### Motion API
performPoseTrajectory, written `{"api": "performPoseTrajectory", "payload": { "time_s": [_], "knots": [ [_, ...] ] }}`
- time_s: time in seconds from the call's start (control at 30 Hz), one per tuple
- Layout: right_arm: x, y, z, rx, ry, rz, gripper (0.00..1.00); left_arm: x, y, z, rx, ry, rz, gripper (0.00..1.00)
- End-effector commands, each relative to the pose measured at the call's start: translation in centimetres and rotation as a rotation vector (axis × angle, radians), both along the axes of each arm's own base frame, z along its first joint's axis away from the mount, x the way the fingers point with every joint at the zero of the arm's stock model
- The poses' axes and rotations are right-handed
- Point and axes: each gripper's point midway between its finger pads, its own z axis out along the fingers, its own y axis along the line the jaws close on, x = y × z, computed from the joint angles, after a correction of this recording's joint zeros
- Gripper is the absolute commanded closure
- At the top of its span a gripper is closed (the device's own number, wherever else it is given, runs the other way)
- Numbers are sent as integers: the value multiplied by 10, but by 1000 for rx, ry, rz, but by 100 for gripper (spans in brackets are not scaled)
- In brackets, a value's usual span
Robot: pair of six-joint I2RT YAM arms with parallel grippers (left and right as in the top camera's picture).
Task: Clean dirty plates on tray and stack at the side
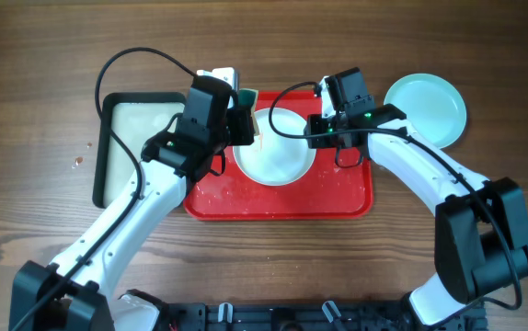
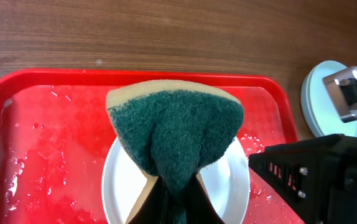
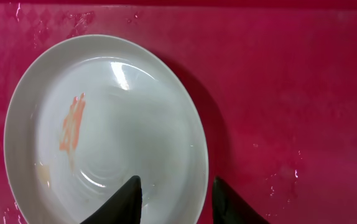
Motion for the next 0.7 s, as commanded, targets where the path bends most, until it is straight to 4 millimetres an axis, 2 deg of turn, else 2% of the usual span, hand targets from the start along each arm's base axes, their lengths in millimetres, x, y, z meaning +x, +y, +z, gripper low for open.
{"api": "performPoseTrajectory", "payload": {
  "time_s": [0.0,0.2,0.53,0.67],
  "knots": [
    [-1,-7,-18,-9,54,-83,67,4,-1,-24,21,49,19,96],
    [-7,-9,-33,-22,104,-101,74,12,-4,-45,33,72,18,96],
    [-15,-12,-40,-35,134,-102,74,11,-21,-69,82,81,-58,96],
    [-18,-13,-45,-39,144,-103,74,10,-22,-73,86,88,-60,96]
  ]
}}
